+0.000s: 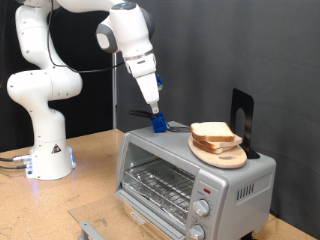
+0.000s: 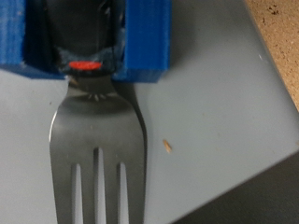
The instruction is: Make a piece of toast with the oven
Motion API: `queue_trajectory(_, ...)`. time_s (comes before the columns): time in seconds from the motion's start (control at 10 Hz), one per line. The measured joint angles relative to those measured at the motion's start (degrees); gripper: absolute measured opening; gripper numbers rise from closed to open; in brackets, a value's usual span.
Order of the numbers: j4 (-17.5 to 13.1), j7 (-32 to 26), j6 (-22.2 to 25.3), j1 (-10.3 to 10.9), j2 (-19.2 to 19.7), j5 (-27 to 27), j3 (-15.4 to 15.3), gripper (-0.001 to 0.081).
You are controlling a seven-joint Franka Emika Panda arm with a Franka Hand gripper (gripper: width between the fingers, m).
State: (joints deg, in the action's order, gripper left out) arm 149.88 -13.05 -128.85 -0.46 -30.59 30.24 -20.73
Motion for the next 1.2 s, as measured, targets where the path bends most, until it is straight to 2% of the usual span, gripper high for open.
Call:
queue_trajectory(0.3, 2.13, 1.56, -4.24, -0.64, 0.40, -0.78, -2.66, 0.0805)
queue_trajectory(0.7, 3.91, 2.08, -9.08, -0.94, 0.98, -0.69, -4.73, 0.0805)
queue_trajectory(1.2, 4.14, 2.32, -12.22, -0.94, 3.04, -0.39, -5.94, 0.0805)
